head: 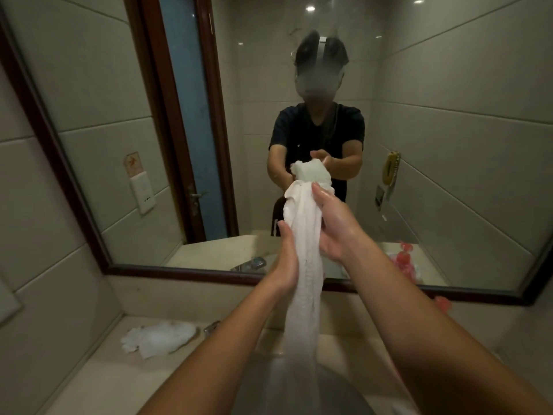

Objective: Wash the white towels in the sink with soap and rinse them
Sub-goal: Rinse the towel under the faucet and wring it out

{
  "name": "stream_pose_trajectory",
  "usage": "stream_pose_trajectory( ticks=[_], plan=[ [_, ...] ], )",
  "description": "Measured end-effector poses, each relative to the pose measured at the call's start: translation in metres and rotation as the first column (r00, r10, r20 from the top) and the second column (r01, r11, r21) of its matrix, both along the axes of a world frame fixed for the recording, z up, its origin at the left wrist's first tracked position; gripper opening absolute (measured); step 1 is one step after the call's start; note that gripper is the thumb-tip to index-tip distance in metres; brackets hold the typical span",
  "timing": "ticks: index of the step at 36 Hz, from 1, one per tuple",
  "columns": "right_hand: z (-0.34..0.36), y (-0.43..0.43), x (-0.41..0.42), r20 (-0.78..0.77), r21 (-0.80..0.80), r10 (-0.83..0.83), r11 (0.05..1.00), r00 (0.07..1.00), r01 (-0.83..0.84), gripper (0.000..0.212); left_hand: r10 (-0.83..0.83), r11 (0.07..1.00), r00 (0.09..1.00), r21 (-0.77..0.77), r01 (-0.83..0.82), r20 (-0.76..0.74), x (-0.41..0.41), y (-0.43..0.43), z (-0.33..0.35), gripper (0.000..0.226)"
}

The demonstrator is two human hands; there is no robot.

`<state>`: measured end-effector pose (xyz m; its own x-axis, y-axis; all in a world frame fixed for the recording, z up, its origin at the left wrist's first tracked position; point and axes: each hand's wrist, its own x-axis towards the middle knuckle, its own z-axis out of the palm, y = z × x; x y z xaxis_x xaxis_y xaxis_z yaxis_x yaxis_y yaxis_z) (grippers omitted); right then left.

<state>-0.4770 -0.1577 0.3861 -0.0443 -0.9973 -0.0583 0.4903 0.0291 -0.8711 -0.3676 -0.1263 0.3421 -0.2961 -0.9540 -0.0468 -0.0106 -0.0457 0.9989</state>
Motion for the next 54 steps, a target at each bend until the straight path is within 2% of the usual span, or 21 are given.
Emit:
stream_pose_trajectory(
  ticks=[3, 5, 8, 10, 11, 13, 17, 20, 22, 24, 26, 28, 30, 32, 35, 41, 44, 46, 48, 52, 54],
  plan=[
    [-0.003, -0.002, -0.003, -0.025, -0.017, 0.03, 0.999, 0.999, -0.03, 0.045, 0.015, 0.999, 0.994, 0.045, -0.011, -0.109, 0.0, -0.002, 0.002, 0.093],
    [-0.004, -0.001, -0.006, -0.05, -0.022, 0.04, 0.999, 0.998, -0.041, 0.048, 0.011, 0.996, 0.984, 0.094, 0.005, -0.178, 0.0, -0.002, 0.004, 0.104],
    [-0.007, 0.007, -0.007, -0.231, 0.025, 0.026, 0.999, 0.973, -0.021, 0.053, 0.036, 0.992, 0.973, 0.128, -0.007, -0.227, -0.001, -0.004, 0.01, 0.113],
    [-0.015, 0.013, -0.008, -0.364, 0.073, 0.057, 0.997, 0.93, -0.032, 0.065, 0.067, 0.991, 0.969, 0.128, -0.037, -0.24, -0.002, -0.008, 0.015, 0.109],
    [-0.02, 0.016, -0.009, -0.383, 0.089, 0.075, 0.995, 0.921, -0.044, 0.072, 0.077, 0.991, 0.97, 0.126, -0.049, -0.232, -0.002, -0.01, 0.017, 0.109],
    [-0.033, 0.021, -0.012, -0.334, 0.088, 0.081, 0.995, 0.939, -0.054, 0.081, 0.08, 0.99, 0.974, 0.131, -0.053, -0.213, -0.002, -0.012, 0.025, 0.109],
    [-0.053, 0.036, -0.014, -0.226, 0.063, 0.113, 0.993, 0.968, -0.101, 0.078, 0.052, 0.985, 0.986, 0.168, -0.025, -0.157, -0.001, -0.021, 0.033, 0.112],
    [-0.062, 0.045, -0.018, -0.259, 0.048, 0.098, 0.995, 0.961, -0.089, 0.081, 0.0, 0.978, 0.992, 0.207, 0.026, -0.124, -0.002, -0.025, 0.036, 0.112],
    [-0.063, 0.049, -0.019, -0.354, 0.043, 0.094, 0.996, 0.93, -0.084, 0.083, -0.032, 0.971, 0.995, 0.231, 0.053, -0.094, -0.004, -0.028, 0.036, 0.111],
    [-0.064, 0.053, -0.019, -0.464, 0.018, 0.101, 0.994, 0.88, -0.104, 0.079, -0.051, 0.966, 0.996, 0.249, 0.069, -0.078, -0.004, -0.03, 0.037, 0.112],
    [-0.064, 0.053, -0.018, -0.505, -0.004, 0.046, 0.998, 0.862, -0.056, 0.069, -0.07, 0.958, 0.996, 0.275, 0.08, -0.046, 0.001, -0.035, 0.035, 0.116],
    [-0.058, 0.051, -0.016, -0.488, -0.046, -0.027, 0.999, 0.873, 0.005, 0.052, -0.122, 0.955, 0.993, 0.274, 0.117, 0.003, 0.009, -0.037, 0.032, 0.119],
    [-0.049, 0.048, -0.013, -0.423, -0.055, -0.046, 0.998, 0.905, 0.025, 0.045, -0.172, 0.95, 0.984, 0.268, 0.157, 0.033, 0.014, -0.032, 0.029, 0.116],
    [-0.041, 0.047, -0.01, -0.384, -0.044, -0.041, 0.999, 0.922, 0.026, 0.046, -0.193, 0.957, 0.978, 0.234, 0.172, 0.072, 0.019, -0.025, 0.025, 0.114],
    [-0.036, 0.045, -0.008, -0.446, -0.036, -0.011, 0.999, 0.895, -0.006, 0.045, -0.198, 0.963, 0.976, 0.202, 0.176, 0.09, 0.025, -0.018, 0.02, 0.111],
    [-0.03, 0.04, -0.01, -0.5, -0.072, -0.022, 0.997, 0.866, -0.016, 0.034, -0.094, 0.992, 0.986, 0.101, 0.081, 0.135, 0.027, -0.017, 0.02, 0.102],
    [-0.024, 0.04, -0.014, -0.561, -0.115, -0.06, 0.993, 0.825, -0.006, 0.031, 0.074, 0.995, 0.979, -0.078, -0.06, 0.192, 0.023, -0.017, 0.013, 0.099],
    [-0.021, 0.041, -0.018, -0.572, -0.141, -0.082, 0.99, 0.816, 0.0, 0.031, 0.251, 0.947, 0.947, -0.255, -0.197, 0.202, 0.016, -0.018, 0.01, 0.092],
    [-0.017, 0.041, -0.021, -0.585, -0.154, -0.098, 0.988, 0.805, 0.009, 0.034, 0.307, 0.901, 0.944, -0.357, -0.246, 0.125, 0.008, -0.019, 0.01, 0.091],
    [-0.006, 0.042, -0.024, -0.567, -0.198, -0.126, 0.98, 0.814, 0.013, 0.035, 0.214, 0.888, 0.974, -0.398, -0.228, -0.081, -0.011, -0.013, 0.013, 0.081],
    [0.001, 0.042, -0.026, -0.581, -0.219, -0.122, 0.976, 0.804, -0.01, 0.037, 0.219, 0.879, 0.96, -0.392, -0.271, -0.173, -0.018, -0.015, 0.013, 0.088]
  ],
)
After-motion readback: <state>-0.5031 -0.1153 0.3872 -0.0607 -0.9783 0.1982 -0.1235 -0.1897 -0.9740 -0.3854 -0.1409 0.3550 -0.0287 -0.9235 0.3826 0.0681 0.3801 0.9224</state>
